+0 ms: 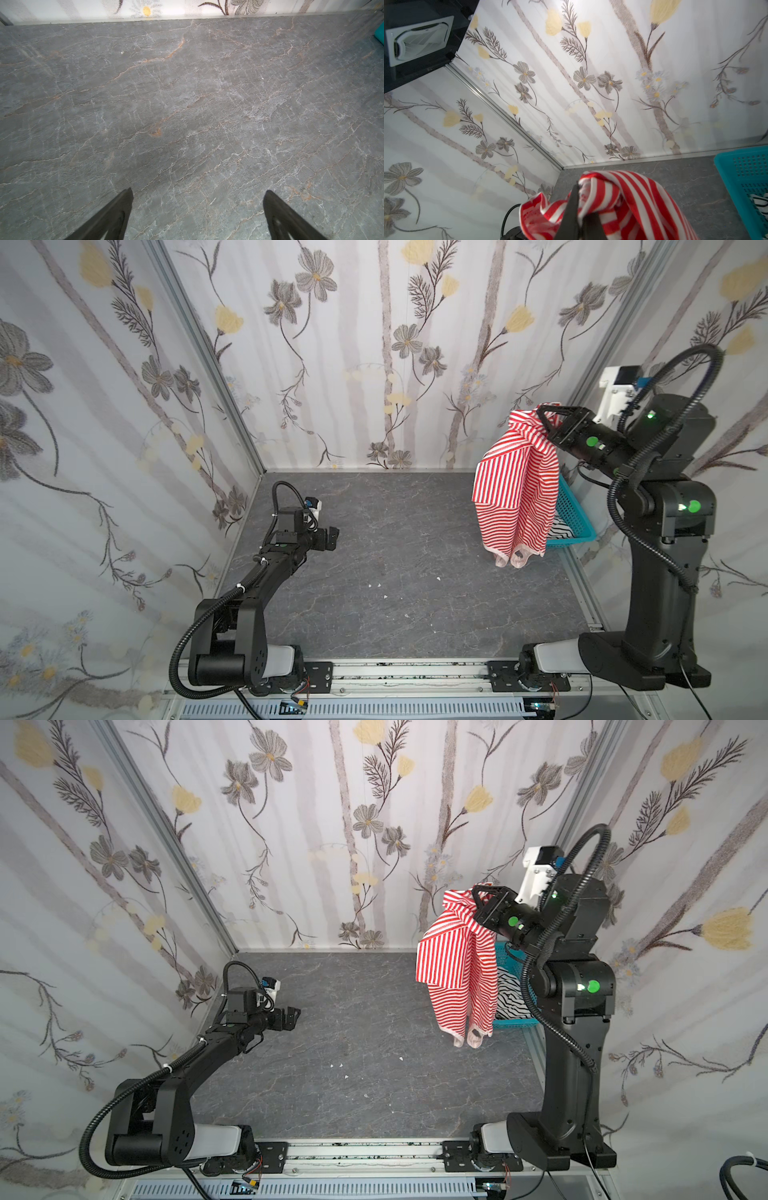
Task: Fold and stack the tank tops
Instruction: 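Lift the red striped top out of the basket with the right gripper, then lay the red striped top on the table while the left arm reaches toward it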
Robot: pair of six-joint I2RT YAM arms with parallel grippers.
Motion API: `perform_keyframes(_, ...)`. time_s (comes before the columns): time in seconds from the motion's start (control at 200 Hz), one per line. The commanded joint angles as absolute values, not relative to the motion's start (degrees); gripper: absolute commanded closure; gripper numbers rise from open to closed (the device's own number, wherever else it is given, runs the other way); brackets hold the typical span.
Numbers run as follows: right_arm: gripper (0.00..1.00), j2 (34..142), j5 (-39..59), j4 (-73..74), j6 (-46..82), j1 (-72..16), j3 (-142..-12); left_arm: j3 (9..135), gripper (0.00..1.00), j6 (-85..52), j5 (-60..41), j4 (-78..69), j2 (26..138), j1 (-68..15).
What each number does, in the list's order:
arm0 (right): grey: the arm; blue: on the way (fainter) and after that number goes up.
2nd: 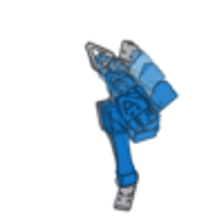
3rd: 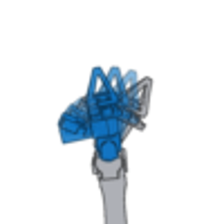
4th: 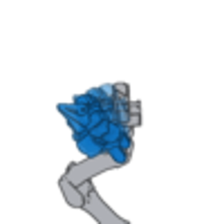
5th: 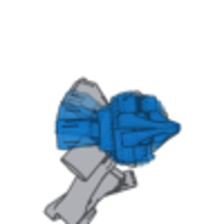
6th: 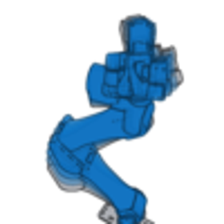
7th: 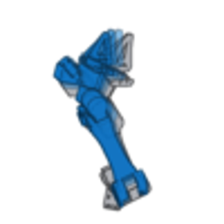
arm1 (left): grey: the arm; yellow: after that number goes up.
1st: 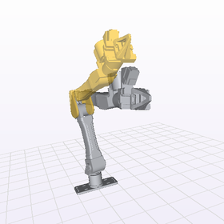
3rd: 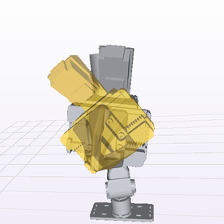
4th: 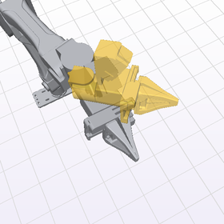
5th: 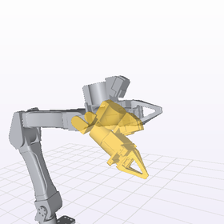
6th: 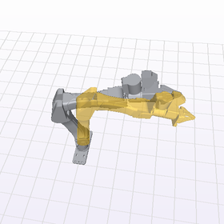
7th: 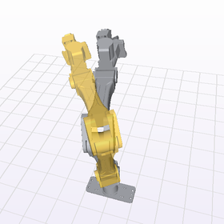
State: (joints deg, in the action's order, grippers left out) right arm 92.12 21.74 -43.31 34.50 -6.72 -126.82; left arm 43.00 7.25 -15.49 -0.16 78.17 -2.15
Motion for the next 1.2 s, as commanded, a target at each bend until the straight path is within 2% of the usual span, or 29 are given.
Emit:
perform_keyframes(0.0, 1.00, 96.8, 20.4, -39.5, 35.9, -11.0, -126.7, 43.5, 0.00, 6.7, -15.6, -0.7, 77.8, -2.1)
perform_keyframes(0.205, 1.00, 107.1, 21.3, -30.3, 38.9, -14.1, -128.2, 43.3, 0.00, 7.0, -14.6, -0.7, 77.2, -2.1)
perform_keyframes(0.345, 1.00, 114.6, 23.0, -30.9, 40.6, -16.0, -139.1, 43.0, 0.00, 7.1, -14.4, -0.7, 76.9, -2.1)
perform_keyframes(0.475, 1.00, 115.6, 20.5, -32.5, 41.0, -17.8, -138.4, 42.8, 0.00, 7.0, -15.9, -0.7, 77.9, -2.1)
perform_keyframes(0.715, 1.00, 113.3, 17.6, -29.6, 39.5, -25.3, -113.9, 43.9, 0.00, 6.8, -17.6, -0.7, 80.9, -2.2)
perform_keyframes(0.869, 1.00, 110.0, 16.5, -22.0, 41.5, -29.7, -96.9, 43.9, 0.00, 7.9, -19.5, -0.7, 81.6, -2.3)
perform_keyframes(1.049, 1.00, 109.1, 13.9, -21.3, 41.2, -32.4, -86.8, 44.4, 0.00, 9.2, -26.2, 0.7, 82.4, -2.6)
perform_keyframes(1.194, 1.00, 109.9, 12.6, -22.7, 39.7, -32.5, -81.1, 45.2, 0.00, 11.8, -28.7, 3.8, 83.7, -6.5)
